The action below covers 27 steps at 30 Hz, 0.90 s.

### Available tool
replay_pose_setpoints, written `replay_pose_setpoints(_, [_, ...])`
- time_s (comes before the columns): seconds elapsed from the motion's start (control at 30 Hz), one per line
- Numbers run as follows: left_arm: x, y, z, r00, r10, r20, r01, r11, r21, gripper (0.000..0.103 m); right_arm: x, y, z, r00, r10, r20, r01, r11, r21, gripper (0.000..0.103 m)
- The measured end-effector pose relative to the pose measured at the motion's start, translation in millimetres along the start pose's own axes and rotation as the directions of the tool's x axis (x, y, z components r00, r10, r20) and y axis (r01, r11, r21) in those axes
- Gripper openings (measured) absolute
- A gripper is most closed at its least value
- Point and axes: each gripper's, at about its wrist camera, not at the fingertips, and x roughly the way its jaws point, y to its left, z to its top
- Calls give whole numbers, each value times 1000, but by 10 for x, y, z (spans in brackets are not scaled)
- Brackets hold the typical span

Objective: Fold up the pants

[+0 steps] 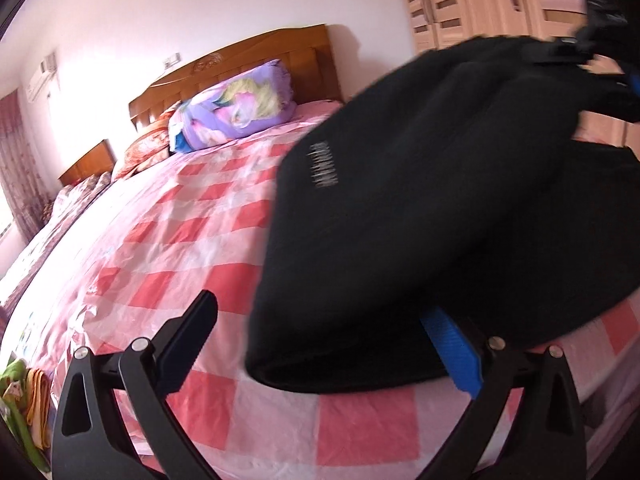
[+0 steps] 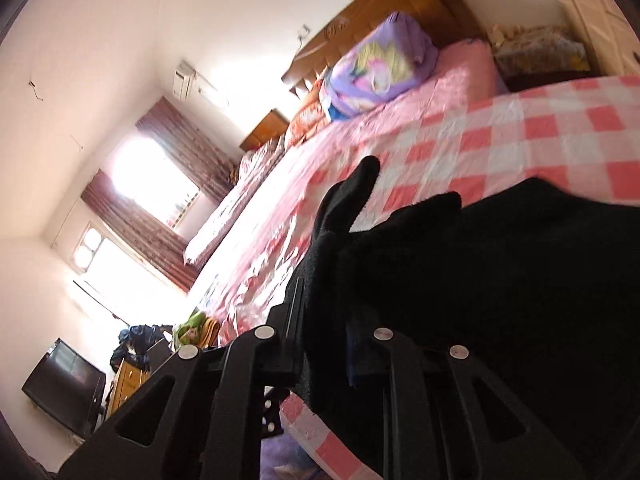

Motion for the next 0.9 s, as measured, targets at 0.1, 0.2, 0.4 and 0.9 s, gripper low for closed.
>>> replay_pose_setpoints(0.1, [62, 121, 30, 1000, 14, -6, -14, 999, -52, 101, -174, -371, -197, 999, -54, 4, 54, 997, 63, 17])
replay_pose_setpoints(0.2, [175, 118, 9, 999, 29, -44, -30, 999, -44, 101, -81, -962, -501, 991, -117, -64, 127, 979, 161, 17])
replay_pose_setpoints(0.4, [298, 142, -40, 995, 54, -86, -60, 996, -69, 101, -7, -1069, -624, 995, -69, -73, 82, 980, 183, 17])
replay_pose_setpoints(0.9, [269, 364, -53, 993, 67, -97, -81, 986, -148, 102, 36, -1021, -561, 998, -26, -63, 39, 979, 199, 17])
